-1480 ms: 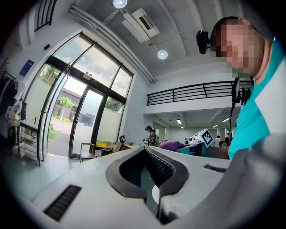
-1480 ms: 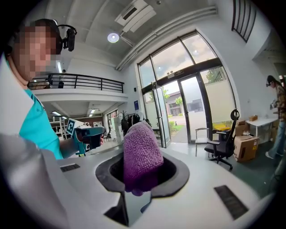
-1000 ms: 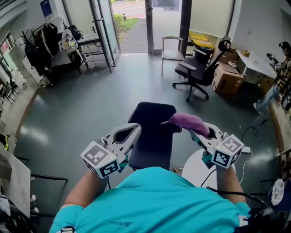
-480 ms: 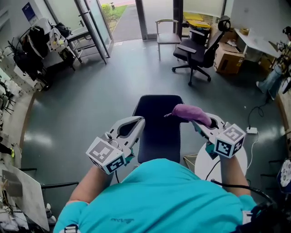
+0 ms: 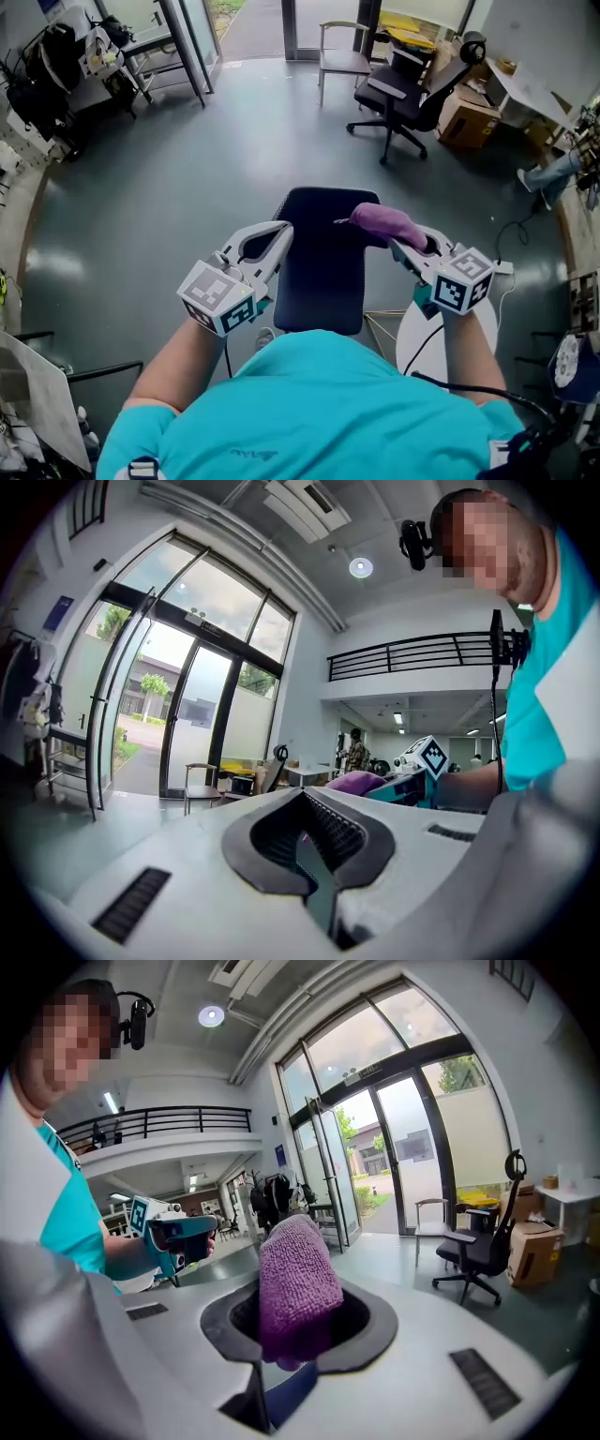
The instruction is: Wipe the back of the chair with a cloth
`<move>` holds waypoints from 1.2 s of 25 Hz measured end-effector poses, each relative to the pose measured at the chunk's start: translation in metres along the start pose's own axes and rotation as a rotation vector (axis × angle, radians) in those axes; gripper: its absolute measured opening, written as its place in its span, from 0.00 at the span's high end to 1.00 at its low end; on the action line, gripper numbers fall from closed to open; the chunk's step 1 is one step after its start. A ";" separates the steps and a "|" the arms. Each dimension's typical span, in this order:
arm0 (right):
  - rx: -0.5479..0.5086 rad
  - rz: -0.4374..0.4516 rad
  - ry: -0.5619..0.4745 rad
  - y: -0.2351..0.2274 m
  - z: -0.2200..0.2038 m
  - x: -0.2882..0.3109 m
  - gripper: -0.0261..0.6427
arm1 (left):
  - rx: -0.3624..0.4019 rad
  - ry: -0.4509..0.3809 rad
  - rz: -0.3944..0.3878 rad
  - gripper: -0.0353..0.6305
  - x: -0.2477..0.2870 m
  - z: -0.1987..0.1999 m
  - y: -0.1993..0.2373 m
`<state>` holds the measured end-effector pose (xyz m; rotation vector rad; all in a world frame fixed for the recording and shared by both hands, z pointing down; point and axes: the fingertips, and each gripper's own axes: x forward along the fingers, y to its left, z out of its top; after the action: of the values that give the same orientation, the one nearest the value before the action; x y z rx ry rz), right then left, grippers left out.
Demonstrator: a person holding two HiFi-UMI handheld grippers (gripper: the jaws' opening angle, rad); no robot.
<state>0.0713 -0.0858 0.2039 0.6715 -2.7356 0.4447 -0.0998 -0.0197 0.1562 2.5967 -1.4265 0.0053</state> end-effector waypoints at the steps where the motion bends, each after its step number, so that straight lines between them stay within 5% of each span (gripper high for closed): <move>1: -0.003 0.008 0.014 -0.004 -0.004 0.007 0.83 | -0.008 0.005 0.011 0.96 0.004 -0.008 0.004; 11: -0.014 0.087 0.160 -0.037 -0.061 0.123 0.83 | -0.082 0.090 0.087 0.96 0.025 -0.104 0.058; 18: -0.098 0.038 0.245 -0.051 -0.104 0.223 0.83 | -0.113 0.109 0.118 0.96 0.021 -0.165 0.110; 21: -0.308 -0.049 0.316 -0.058 -0.127 0.262 0.83 | -0.117 0.109 0.125 0.96 0.016 -0.188 0.125; 24: -0.644 -0.170 0.368 -0.061 -0.143 0.300 0.83 | -0.114 0.113 0.121 0.96 0.005 -0.208 0.133; 30: -1.148 -0.341 0.364 -0.057 -0.163 0.368 0.83 | -0.141 0.123 0.120 0.96 -0.017 -0.235 0.146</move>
<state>-0.1806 -0.2213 0.4920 0.5900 -1.9730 -0.9197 -0.2115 -0.0449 0.4084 2.3530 -1.4793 0.0758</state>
